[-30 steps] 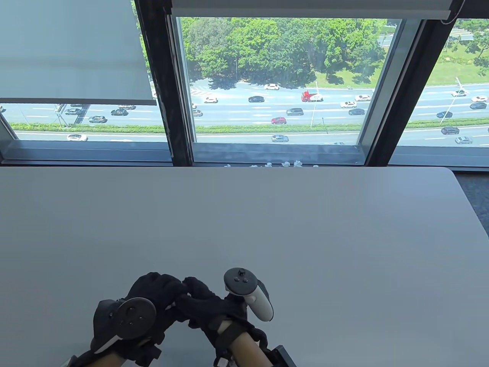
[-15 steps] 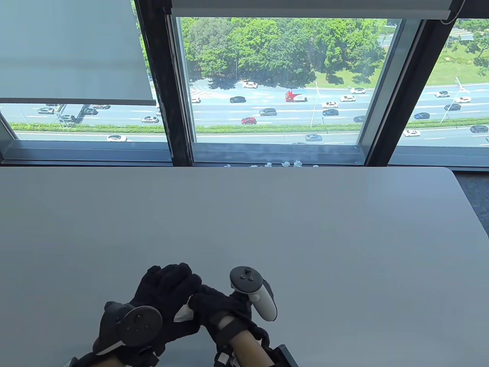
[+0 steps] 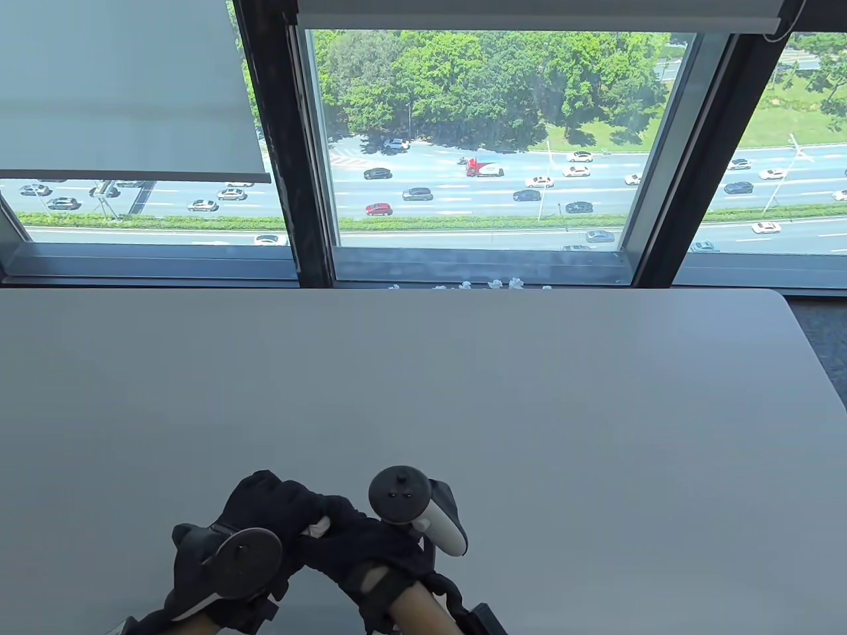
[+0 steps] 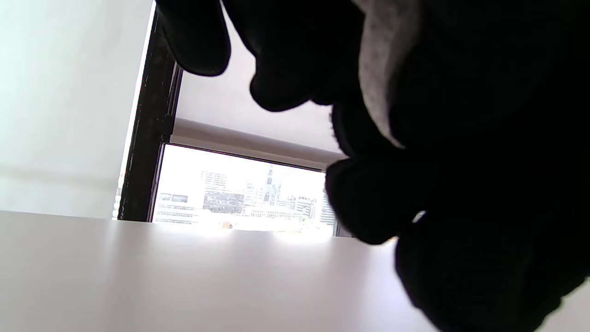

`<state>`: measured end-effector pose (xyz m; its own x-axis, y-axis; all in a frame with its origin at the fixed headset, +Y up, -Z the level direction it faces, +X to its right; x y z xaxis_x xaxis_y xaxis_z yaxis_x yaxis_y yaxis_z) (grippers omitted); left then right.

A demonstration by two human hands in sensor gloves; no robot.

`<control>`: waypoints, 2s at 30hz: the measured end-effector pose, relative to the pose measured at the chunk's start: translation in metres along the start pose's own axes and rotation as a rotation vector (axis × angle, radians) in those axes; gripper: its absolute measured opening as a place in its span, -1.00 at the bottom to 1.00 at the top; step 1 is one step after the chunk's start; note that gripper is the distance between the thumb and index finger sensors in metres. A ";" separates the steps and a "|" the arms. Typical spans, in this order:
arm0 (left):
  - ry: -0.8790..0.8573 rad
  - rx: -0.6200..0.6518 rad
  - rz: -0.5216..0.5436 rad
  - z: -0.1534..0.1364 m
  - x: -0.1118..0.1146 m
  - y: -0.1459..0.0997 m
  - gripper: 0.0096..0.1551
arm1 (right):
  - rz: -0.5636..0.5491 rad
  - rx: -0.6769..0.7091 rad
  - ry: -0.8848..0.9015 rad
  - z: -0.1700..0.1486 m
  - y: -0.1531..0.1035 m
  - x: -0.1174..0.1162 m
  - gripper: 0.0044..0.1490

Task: Squeeze kitchen paper into compact ball

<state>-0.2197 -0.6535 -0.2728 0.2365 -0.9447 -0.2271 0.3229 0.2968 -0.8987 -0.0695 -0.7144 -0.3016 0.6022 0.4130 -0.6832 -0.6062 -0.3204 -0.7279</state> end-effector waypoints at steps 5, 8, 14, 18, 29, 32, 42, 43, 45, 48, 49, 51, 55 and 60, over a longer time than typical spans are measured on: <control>-0.218 0.088 -0.082 0.008 0.007 0.000 0.34 | 0.011 0.002 0.086 -0.011 0.003 0.010 -0.43; -0.177 0.079 -0.063 0.007 0.006 -0.001 0.35 | 0.060 0.044 0.272 -0.016 0.003 0.012 -0.46; -0.228 0.044 -0.003 0.000 -0.005 -0.001 -0.22 | 0.148 0.092 0.290 -0.014 0.004 0.007 -0.33; -0.224 -0.034 0.027 -0.012 -0.010 0.001 -0.48 | 0.046 0.075 0.234 -0.012 -0.003 0.017 0.16; -0.234 0.071 -0.048 0.003 0.003 -0.001 0.32 | 0.036 0.014 0.152 -0.016 0.005 0.010 -0.38; -0.238 0.057 -0.037 0.002 0.002 -0.001 0.37 | 0.081 0.058 0.254 -0.017 0.005 0.012 -0.41; -0.201 -0.030 0.047 -0.009 -0.014 0.001 -0.45 | 0.068 0.093 0.264 -0.014 -0.001 0.017 0.20; -0.198 -0.034 0.052 -0.010 -0.014 0.001 -0.46 | 0.106 0.106 0.225 -0.011 -0.001 0.014 0.22; -0.179 -0.011 0.028 -0.004 -0.011 0.002 -0.46 | 0.130 0.094 0.124 -0.004 0.002 0.002 0.11; -0.068 0.021 0.024 0.001 -0.008 0.000 -0.39 | 0.095 0.048 0.123 -0.006 0.005 -0.001 -0.10; -0.110 0.018 0.014 0.001 -0.007 0.000 -0.30 | 0.107 0.053 0.135 -0.008 0.006 -0.001 -0.16; -0.227 0.056 -0.041 0.002 -0.001 0.001 0.15 | 0.057 0.026 0.163 -0.014 0.006 0.006 -0.32; -0.199 0.048 -0.026 0.001 -0.002 0.001 0.27 | 0.077 0.052 0.244 -0.019 0.006 0.012 -0.42; -0.215 0.027 0.036 -0.002 -0.011 0.000 -0.26 | 0.180 0.097 0.295 -0.016 0.007 0.003 -0.31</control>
<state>-0.2244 -0.6430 -0.2706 0.4374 -0.8829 -0.1708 0.3342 0.3359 -0.8806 -0.0636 -0.7295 -0.3094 0.5965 0.0889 -0.7977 -0.7543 -0.2776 -0.5950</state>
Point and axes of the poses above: the tracker on the back of each hand, its own z axis roughly to the thumb side, its own y axis roughly from the wrist to the fingertips, x = y × z, the point moved 3 cm from there along y, roughly from the wrist to the fingertips, and after that the axes turned 2 degrees about -y, right-handed, at the moved point
